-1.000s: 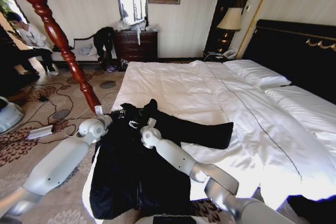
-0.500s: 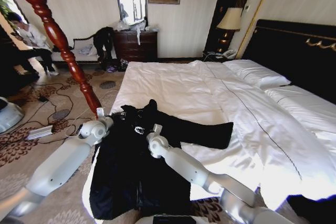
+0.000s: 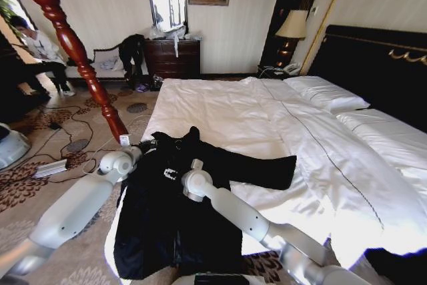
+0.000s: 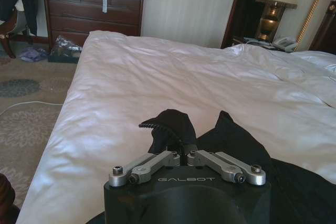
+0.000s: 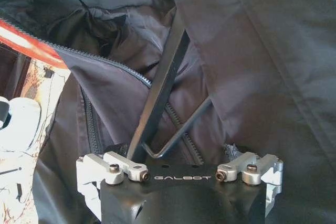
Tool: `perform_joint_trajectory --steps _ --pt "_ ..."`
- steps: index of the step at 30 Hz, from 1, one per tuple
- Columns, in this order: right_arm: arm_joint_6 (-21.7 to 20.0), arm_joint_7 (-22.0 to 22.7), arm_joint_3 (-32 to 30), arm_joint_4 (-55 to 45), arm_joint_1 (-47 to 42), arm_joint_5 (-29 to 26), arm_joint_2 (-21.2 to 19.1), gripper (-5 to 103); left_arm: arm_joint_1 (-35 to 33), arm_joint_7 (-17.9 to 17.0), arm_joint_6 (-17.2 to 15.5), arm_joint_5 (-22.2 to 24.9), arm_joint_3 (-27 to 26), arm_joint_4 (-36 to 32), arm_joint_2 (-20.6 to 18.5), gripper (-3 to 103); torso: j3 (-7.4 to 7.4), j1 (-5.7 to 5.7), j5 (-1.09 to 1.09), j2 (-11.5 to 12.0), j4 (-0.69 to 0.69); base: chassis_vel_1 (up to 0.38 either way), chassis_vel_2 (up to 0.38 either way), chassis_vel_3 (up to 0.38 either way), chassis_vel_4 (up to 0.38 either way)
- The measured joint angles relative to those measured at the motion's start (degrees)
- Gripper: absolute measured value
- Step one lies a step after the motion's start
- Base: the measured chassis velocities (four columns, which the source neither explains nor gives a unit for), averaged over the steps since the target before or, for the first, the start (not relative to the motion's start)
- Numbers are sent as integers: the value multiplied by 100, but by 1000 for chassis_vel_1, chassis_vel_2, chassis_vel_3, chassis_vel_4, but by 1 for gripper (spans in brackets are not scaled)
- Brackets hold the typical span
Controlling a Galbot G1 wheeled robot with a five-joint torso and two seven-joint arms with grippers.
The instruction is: Pick up the clothes from the bed and hang them on the clothes hanger.
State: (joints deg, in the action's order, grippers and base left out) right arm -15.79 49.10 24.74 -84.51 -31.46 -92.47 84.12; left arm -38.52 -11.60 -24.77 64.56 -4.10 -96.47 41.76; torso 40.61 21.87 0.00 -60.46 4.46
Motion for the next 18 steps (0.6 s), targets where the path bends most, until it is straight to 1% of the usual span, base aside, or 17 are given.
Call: perform_joint_trajectory --steps 1,4,5,7,14,18 --pt "4 -35 -9 58 0 41 35 100 -14 0 0 0 -1 -14 -9 1 0 0 0 0 0 0 0 0 0" --pt "171 -322 -101 386 14 397 239 100 -94 16 10 -34 4 -70 -64 1 0 0 0 0 0 0 0 0 0" --pt "171 -322 -101 386 14 397 239 100 -94 16 10 -34 4 -70 -64 1 0 0 0 0 0 0 0 0 0" --pt "310 -557 -180 614 59 633 373 100 -116 39 24 -68 19 -73 -90 1 0 0 -1 0 0 0 0 0 0" --pt "502 -911 -334 1095 184 907 675 100 -102 48 36 -68 54 -77 -62 1 0 0 -1 0 0 0 0 0 0" --pt "569 -1045 -412 1316 253 1018 735 100 -101 86 55 -58 67 -84 -61 1 0 0 -1 0 0 0 0 0 0"
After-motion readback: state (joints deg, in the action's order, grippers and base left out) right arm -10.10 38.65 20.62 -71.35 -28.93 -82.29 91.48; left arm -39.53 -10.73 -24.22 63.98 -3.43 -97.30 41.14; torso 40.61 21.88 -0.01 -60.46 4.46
